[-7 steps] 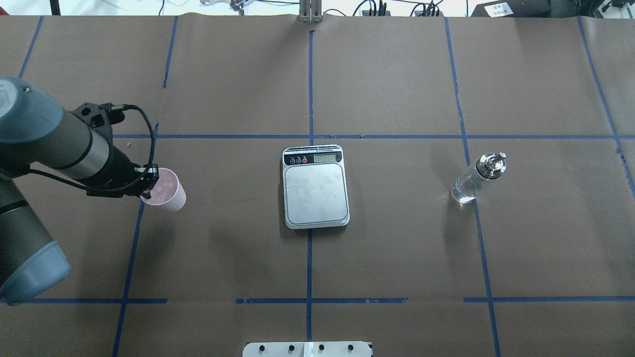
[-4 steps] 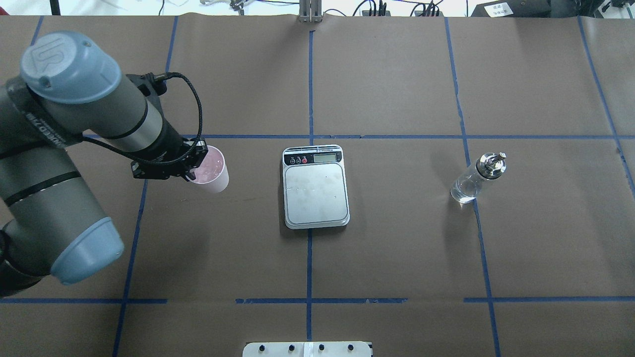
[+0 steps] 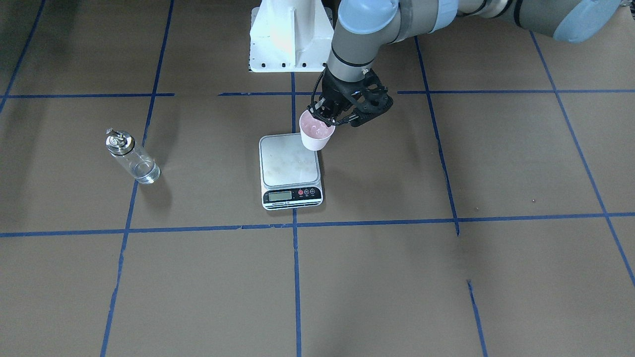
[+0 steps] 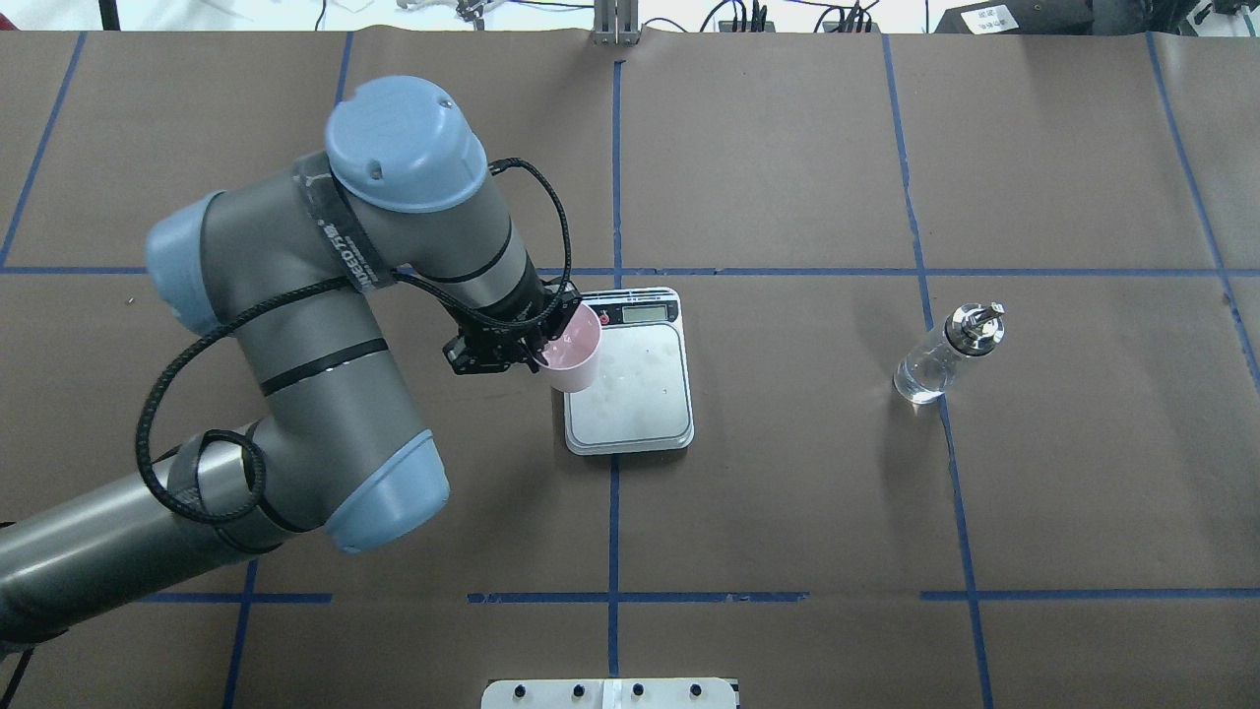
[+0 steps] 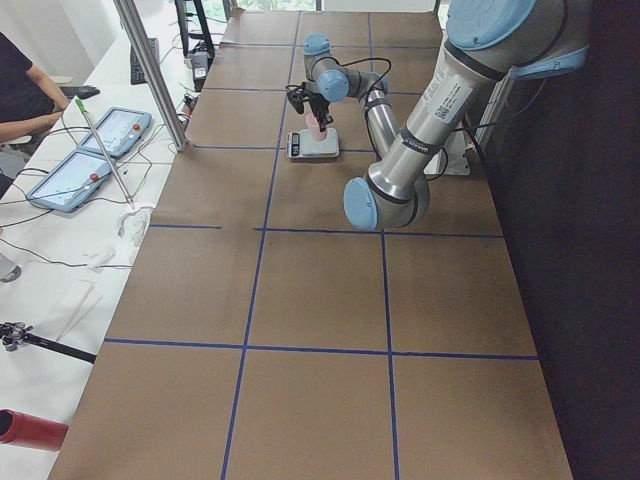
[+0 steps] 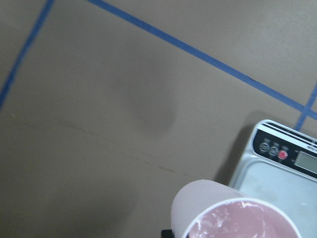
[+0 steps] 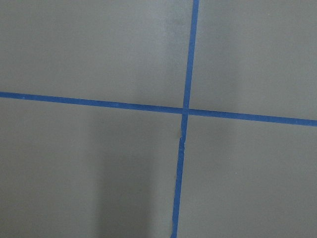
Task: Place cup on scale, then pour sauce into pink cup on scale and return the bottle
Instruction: 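Lift the pink cup with the left gripper and carry it onto the scale, then open the left gripper, release the cup on the scale, and withdraw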
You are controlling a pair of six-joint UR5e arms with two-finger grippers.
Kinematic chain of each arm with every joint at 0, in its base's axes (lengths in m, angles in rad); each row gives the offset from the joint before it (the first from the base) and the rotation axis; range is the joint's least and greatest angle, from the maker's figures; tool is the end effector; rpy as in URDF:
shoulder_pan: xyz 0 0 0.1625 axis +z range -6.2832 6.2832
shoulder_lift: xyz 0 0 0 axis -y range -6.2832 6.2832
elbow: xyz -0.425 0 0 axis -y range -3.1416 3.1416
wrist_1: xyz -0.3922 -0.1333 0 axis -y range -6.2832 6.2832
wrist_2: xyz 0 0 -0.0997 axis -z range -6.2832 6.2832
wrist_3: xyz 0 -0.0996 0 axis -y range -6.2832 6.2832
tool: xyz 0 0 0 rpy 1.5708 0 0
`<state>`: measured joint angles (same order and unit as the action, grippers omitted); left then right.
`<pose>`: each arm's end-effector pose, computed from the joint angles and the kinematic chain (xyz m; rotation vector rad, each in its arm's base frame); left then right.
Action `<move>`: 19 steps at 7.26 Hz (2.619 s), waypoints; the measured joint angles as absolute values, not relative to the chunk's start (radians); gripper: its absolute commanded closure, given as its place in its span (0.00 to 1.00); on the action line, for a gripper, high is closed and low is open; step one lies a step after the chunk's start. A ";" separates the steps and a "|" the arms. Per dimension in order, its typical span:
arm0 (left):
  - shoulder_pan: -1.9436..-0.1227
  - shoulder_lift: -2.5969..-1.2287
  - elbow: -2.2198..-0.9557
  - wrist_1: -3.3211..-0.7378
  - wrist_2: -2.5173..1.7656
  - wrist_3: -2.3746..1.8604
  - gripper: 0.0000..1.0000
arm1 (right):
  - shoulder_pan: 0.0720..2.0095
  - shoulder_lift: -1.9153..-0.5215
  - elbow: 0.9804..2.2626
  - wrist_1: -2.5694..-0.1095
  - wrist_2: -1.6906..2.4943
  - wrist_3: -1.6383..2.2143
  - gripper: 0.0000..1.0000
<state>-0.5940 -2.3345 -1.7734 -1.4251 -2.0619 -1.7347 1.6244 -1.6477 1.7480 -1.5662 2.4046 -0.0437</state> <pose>0.4896 -0.4348 0.1337 -0.2836 0.8925 -0.5012 0.0843 -0.4599 0.6031 0.1391 -0.8272 -0.0344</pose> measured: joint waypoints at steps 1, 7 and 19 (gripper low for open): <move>-0.577 -2.358 -1.731 -1.457 -2.054 -1.764 1.00 | 1.624 -1.648 1.748 -1.566 2.406 -0.033 0.00; -0.557 -2.421 -1.559 -1.570 -2.023 -1.798 1.00 | 1.624 -1.647 1.749 -1.567 2.407 -0.026 0.00; -0.601 -2.322 -1.846 -1.390 -2.031 -1.629 0.00 | 1.608 -1.634 1.828 -1.578 2.438 0.018 0.00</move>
<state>-0.6008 -2.3223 -1.8456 -1.3902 -2.0307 -1.6289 1.6080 -1.6339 1.8278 -1.5776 2.4375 0.0181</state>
